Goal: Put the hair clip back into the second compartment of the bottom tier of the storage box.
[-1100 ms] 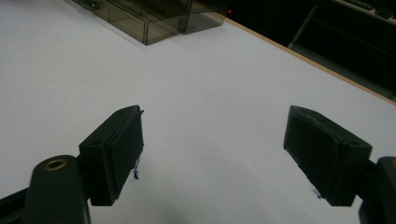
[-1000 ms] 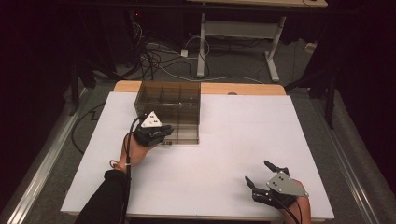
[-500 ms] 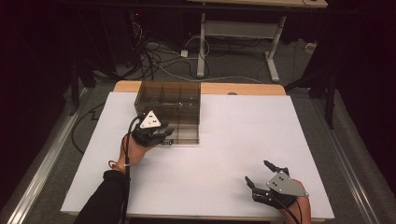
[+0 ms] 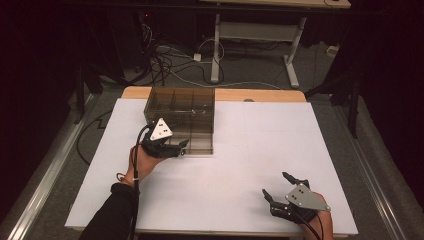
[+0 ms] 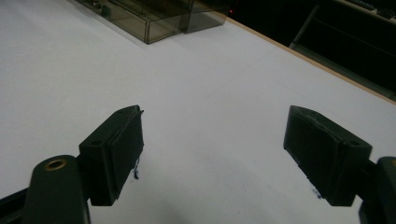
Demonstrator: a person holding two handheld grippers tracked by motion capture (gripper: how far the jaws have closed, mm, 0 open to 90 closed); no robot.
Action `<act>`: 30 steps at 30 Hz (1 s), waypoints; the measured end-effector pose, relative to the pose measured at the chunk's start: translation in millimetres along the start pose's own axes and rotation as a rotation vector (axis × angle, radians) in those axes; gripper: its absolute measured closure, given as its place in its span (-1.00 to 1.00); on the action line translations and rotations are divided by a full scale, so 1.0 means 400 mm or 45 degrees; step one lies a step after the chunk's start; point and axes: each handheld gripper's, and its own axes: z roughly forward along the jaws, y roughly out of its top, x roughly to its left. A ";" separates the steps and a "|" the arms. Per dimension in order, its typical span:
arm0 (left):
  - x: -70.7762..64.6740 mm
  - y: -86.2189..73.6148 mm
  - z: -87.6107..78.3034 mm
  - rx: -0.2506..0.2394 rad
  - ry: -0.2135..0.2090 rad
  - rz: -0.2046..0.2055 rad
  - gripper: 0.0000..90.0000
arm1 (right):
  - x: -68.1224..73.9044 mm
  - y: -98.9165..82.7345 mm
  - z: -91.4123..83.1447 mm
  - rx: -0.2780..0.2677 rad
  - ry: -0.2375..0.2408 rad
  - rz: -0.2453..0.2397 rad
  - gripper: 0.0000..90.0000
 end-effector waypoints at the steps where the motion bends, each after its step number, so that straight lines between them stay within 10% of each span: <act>1: -0.001 0.000 -0.001 -0.011 -0.002 0.004 -0.54 | 0.000 0.000 0.000 0.000 0.000 -0.003 -0.56; 30: -0.071 -0.012 -0.007 -0.022 -0.058 0.078 -0.66 | 0.001 0.001 0.000 -0.001 0.001 -0.009 -0.56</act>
